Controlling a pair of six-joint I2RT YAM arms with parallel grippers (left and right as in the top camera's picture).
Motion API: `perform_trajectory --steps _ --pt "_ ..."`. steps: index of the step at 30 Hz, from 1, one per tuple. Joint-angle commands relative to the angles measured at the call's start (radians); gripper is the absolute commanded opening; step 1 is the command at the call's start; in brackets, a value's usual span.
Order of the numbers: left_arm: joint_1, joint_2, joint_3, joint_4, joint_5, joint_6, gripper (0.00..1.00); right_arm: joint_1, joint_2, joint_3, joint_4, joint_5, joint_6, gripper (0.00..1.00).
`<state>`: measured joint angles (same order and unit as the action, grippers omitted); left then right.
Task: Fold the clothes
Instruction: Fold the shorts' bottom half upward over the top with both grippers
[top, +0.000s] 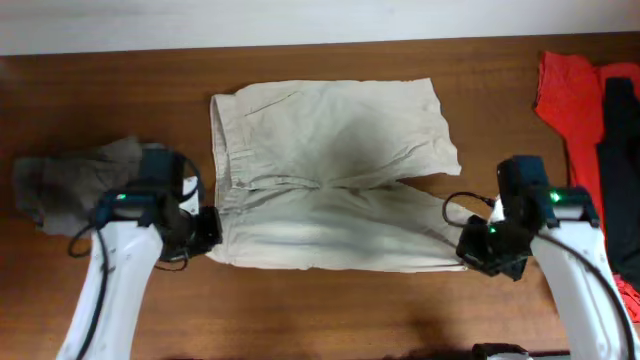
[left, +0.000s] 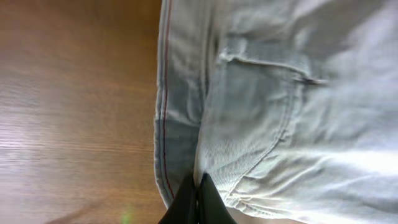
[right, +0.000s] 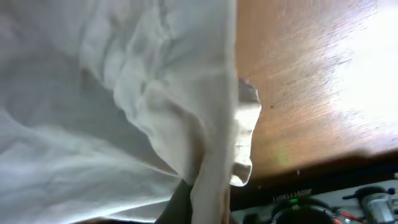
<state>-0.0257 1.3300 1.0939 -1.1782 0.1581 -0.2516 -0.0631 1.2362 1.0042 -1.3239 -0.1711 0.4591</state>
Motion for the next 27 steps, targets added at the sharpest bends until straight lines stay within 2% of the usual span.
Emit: perform_trajectory --steps 1,8,13,15,19,23,27 --pt "0.007 -0.093 0.079 -0.036 -0.033 0.027 0.00 0.027 -0.121 0.023 0.003 0.116 -0.011 0.04" --pt "0.007 -0.222 0.192 -0.134 -0.055 0.026 0.00 0.103 -0.368 0.058 -0.040 0.130 -0.036 0.04" --pt "0.007 -0.286 0.262 -0.231 -0.080 0.026 0.00 0.123 -0.442 0.114 -0.190 0.127 -0.006 0.04" --pt "0.007 -0.316 0.296 -0.274 -0.084 0.026 0.00 0.123 -0.446 0.155 -0.254 0.128 -0.006 0.04" --pt "0.007 -0.357 0.324 -0.267 -0.167 0.020 0.00 0.123 -0.438 0.195 -0.251 0.119 -0.006 0.04" --pt "0.007 -0.343 0.325 -0.196 -0.192 0.014 0.00 0.123 -0.367 0.201 -0.145 0.116 -0.010 0.04" --pt "0.007 -0.245 0.324 -0.090 -0.193 0.015 0.00 0.123 -0.206 0.201 0.008 0.102 -0.018 0.04"
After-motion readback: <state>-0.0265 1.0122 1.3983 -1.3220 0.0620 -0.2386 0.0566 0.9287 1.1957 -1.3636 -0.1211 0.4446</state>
